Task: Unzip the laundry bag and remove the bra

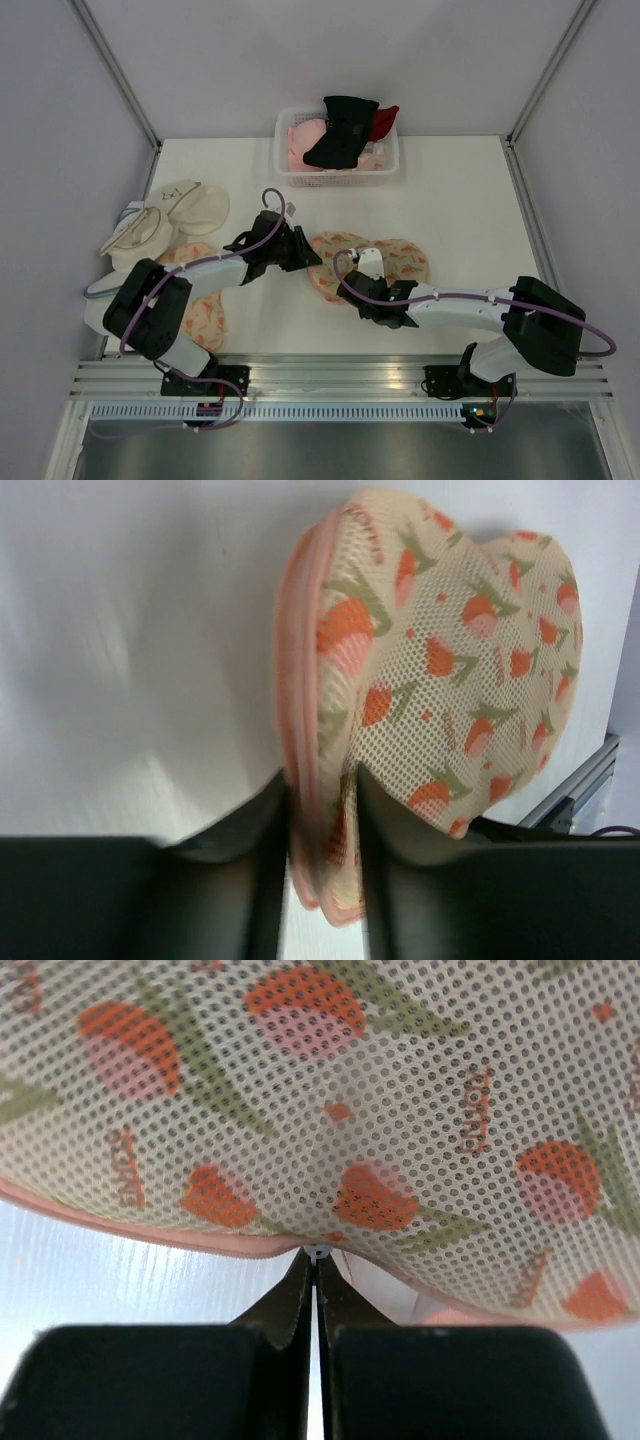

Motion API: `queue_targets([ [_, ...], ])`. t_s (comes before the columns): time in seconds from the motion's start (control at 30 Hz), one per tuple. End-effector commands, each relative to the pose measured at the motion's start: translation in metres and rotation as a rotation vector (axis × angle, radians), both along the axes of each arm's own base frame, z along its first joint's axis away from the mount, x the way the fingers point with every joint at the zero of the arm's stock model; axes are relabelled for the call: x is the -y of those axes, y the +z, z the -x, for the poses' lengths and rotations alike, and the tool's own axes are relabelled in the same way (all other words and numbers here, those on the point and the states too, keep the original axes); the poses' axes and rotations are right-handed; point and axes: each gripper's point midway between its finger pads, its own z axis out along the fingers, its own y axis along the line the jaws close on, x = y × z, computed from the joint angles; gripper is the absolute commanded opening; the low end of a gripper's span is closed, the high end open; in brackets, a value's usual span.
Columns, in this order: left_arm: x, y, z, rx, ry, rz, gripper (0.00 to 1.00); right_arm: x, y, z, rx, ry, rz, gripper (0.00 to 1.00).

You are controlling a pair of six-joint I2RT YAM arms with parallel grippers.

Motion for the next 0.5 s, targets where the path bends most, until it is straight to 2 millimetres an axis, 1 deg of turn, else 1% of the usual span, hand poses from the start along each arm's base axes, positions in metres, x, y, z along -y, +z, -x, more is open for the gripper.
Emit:
queue_targets([
  [0.0, 0.02, 0.018, -0.016, 0.054, -0.047, 0.085, 0.44, -0.007, 0.01, -0.003, 0.031, 0.014, -0.063, 0.0],
  [0.03, 0.019, 0.018, -0.015, 0.038, -0.024, 0.1, 0.57, -0.011, 0.01, -0.001, 0.019, 0.025, -0.081, 0.0],
  [0.07, 0.017, 0.016, -0.013, 0.023, -0.008, 0.1, 0.61, -0.013, 0.009, 0.001, 0.013, 0.034, -0.091, 0.01],
  [0.13, 0.003, 0.011, -0.006, -0.003, 0.062, 0.074, 0.68, -0.021, 0.009, 0.003, 0.002, 0.054, -0.128, 0.01],
  [0.17, -0.006, 0.003, 0.002, -0.044, 0.09, 0.04, 0.7, -0.022, 0.008, 0.004, -0.005, 0.059, -0.135, 0.0],
  [0.2, -0.018, 0.006, 0.008, -0.032, 0.135, 0.023, 0.72, -0.028, 0.009, 0.003, -0.005, 0.066, -0.159, 0.01],
  [0.27, -0.032, 0.005, 0.021, -0.061, 0.196, 0.018, 0.73, -0.035, 0.005, 0.009, -0.037, 0.095, -0.191, 0.0],
  [0.3, -0.043, -0.007, 0.033, -0.085, 0.23, -0.002, 0.74, -0.04, 0.005, 0.011, -0.048, 0.112, -0.212, 0.0],
  [0.33, -0.047, 0.008, 0.036, -0.057, 0.263, 0.047, 0.74, -0.054, 0.009, 0.013, -0.05, 0.148, -0.269, 0.0],
  [0.37, -0.051, 0.009, 0.041, -0.054, 0.283, 0.063, 0.75, -0.06, 0.007, 0.017, -0.066, 0.186, -0.295, 0.0],
  [0.4, -0.063, -0.01, 0.057, -0.097, 0.312, 0.035, 0.75, -0.072, 0.007, 0.029, -0.116, 0.248, -0.351, 0.01],
  [0.43, -0.065, 0.004, 0.06, -0.075, 0.352, 0.101, 0.75, -0.089, 0.018, 0.029, -0.098, 0.288, -0.433, 0.01],
  [0.47, -0.068, 0.001, 0.065, -0.081, 0.37, 0.121, 0.75, -0.094, 0.016, 0.034, -0.115, 0.321, -0.458, 0.0],
])
